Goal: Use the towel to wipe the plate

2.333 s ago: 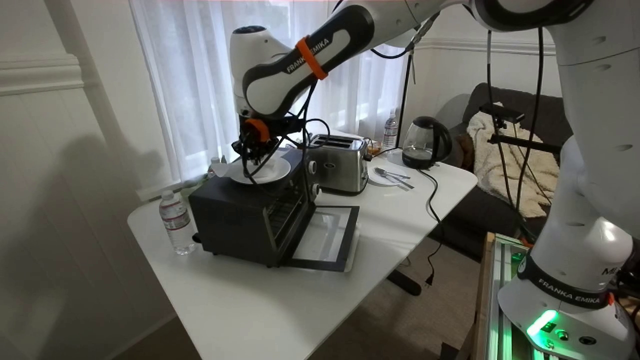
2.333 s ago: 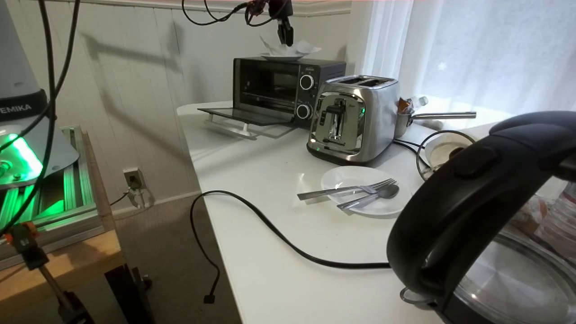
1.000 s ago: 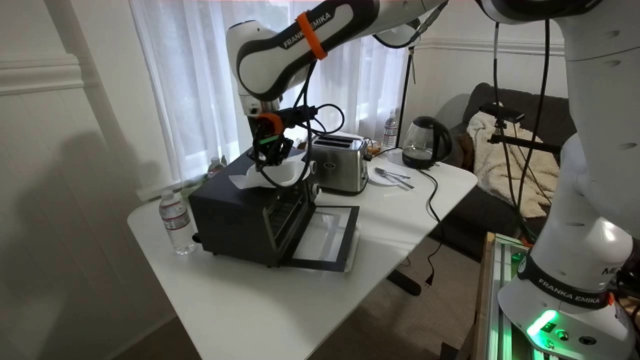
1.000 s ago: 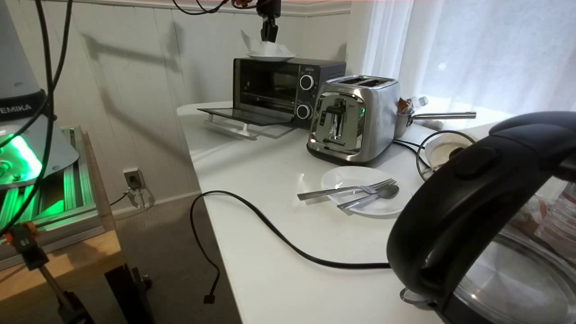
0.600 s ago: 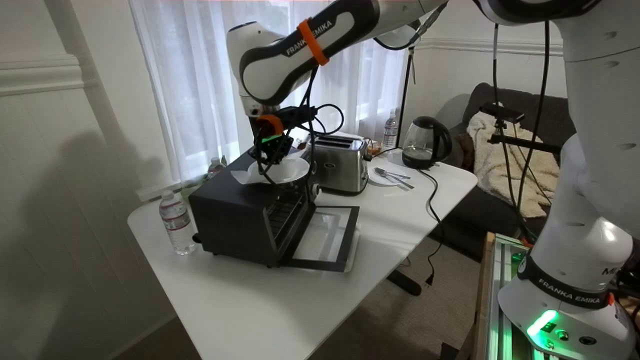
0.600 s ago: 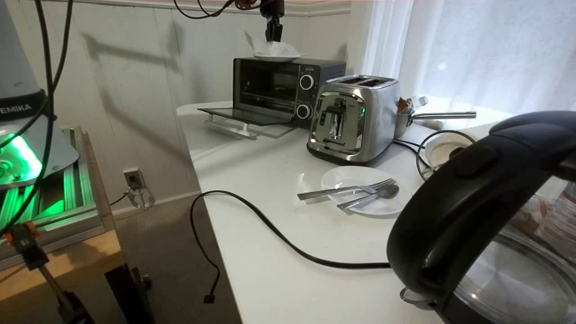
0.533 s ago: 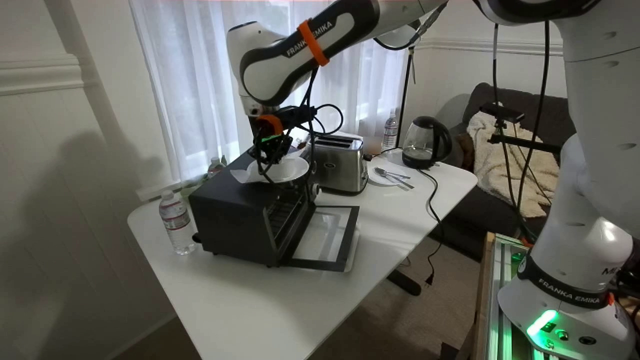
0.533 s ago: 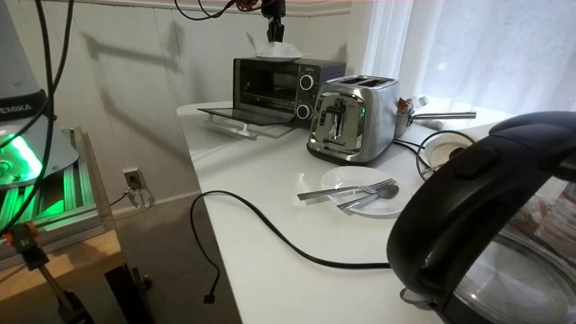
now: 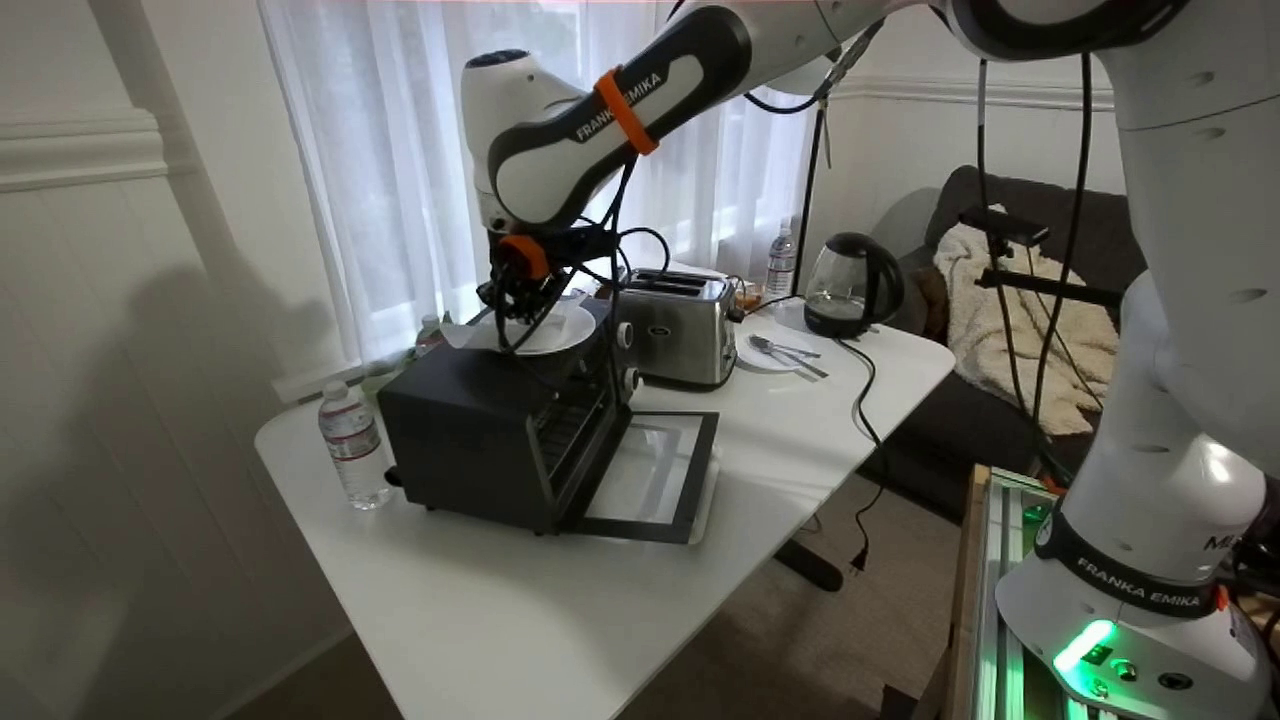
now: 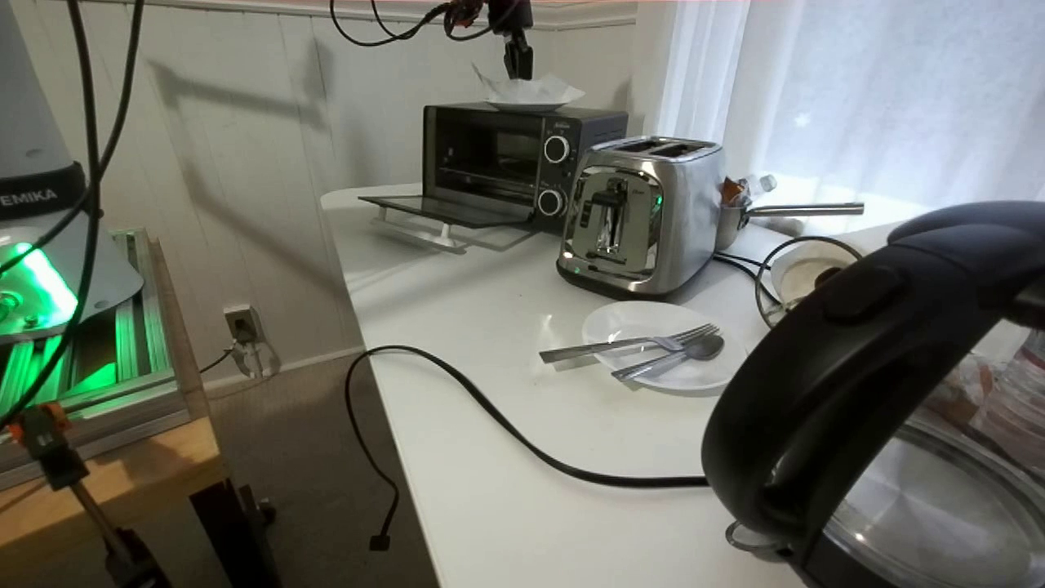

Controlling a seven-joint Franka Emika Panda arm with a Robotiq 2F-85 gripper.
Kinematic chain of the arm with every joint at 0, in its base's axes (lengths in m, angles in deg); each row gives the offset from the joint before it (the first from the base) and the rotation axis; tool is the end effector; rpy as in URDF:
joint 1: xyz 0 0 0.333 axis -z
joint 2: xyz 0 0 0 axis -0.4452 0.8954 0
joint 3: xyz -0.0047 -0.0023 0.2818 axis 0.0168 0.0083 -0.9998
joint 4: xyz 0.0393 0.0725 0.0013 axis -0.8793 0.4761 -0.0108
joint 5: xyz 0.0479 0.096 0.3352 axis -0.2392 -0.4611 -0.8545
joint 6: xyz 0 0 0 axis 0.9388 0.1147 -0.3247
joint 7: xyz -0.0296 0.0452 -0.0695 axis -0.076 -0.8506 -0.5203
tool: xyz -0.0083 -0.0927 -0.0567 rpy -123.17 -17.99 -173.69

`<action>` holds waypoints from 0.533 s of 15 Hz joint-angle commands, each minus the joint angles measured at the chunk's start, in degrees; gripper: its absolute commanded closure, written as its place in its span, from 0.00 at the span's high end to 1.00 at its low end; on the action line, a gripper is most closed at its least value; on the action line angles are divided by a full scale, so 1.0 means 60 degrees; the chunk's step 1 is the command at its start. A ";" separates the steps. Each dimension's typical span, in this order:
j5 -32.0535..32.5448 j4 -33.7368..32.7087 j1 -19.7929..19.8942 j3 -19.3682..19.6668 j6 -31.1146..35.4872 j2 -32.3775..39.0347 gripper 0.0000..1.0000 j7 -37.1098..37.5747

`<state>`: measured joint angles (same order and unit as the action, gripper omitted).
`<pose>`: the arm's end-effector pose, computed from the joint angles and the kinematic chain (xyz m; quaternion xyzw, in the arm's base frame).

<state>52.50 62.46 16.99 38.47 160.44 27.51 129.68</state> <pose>0.6346 0.0659 0.3486 0.9649 -0.2312 0.1053 0.0661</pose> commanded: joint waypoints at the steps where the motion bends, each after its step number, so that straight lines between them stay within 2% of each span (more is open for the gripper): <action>1: 0.0031 0.0049 -0.0158 0.0182 0.0937 0.0188 0.00 0.0571; 3: -0.0073 0.0136 -0.0150 0.0155 0.1034 0.0067 0.00 0.0552; 8: -0.0353 0.0286 -0.0080 0.0005 0.0412 -0.0357 0.00 0.0266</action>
<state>52.19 62.50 16.94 38.74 164.85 27.95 131.60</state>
